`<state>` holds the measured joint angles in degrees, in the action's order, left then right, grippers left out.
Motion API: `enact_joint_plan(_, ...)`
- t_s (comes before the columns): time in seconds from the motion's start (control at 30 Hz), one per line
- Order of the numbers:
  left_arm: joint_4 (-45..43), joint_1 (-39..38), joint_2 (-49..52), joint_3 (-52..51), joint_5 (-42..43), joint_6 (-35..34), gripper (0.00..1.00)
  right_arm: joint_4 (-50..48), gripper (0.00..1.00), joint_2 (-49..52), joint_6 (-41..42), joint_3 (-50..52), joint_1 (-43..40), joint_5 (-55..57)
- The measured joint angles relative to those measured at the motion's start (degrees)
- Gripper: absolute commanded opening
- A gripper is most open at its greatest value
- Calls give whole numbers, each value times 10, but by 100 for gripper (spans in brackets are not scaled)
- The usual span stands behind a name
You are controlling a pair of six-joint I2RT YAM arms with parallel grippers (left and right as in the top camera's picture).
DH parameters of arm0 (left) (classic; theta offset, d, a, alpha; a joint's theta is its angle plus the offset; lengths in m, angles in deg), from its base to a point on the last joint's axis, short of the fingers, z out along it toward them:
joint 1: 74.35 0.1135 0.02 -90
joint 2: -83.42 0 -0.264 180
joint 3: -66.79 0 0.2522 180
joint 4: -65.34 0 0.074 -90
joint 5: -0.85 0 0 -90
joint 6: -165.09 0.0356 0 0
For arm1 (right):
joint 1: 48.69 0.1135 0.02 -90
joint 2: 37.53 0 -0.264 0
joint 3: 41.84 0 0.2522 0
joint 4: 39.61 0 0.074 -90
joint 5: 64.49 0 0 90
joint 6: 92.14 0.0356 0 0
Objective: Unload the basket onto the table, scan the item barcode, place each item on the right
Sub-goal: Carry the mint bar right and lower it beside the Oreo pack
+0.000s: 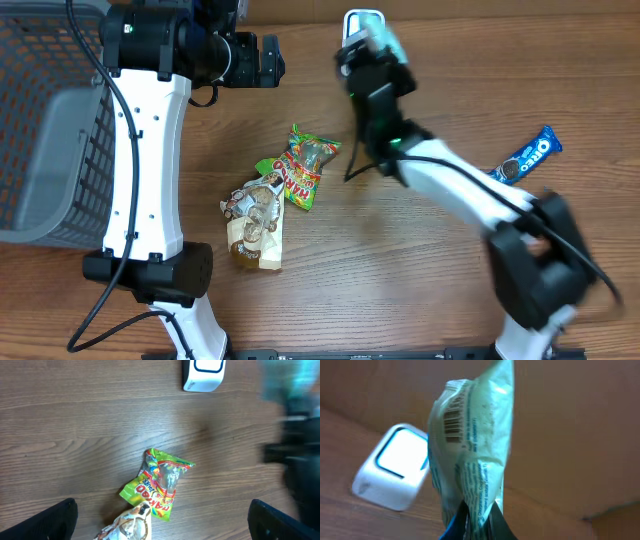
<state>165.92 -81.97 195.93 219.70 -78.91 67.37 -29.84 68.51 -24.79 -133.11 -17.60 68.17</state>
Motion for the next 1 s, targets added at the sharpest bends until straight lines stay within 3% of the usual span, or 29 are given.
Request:
enact_joint_plan(0.27, 0, 0, 0, 0, 0, 0, 100, 441, 4, -219, 368, -10, -103, -13)
enact_joint_plan(0.47, 0, 0, 0, 0, 0, 0, 100, 678, 4, -230, 568, -7, -204, -22)
enact_joint_plan(0.67, 0, 0, 0, 0, 0, 0, 100, 674, 4, -196, 669, 38, -291, -42)
enact_joint_plan(0.93, 0, 0, 0, 0, 0, 0, 100, 619, 4, -160, 683, 90, -326, -93)
enact_joint_plan(1.0, 0, 0, 0, 0, 0, 0, 100, 618, 10, -155, 679, 94, -326, -101)
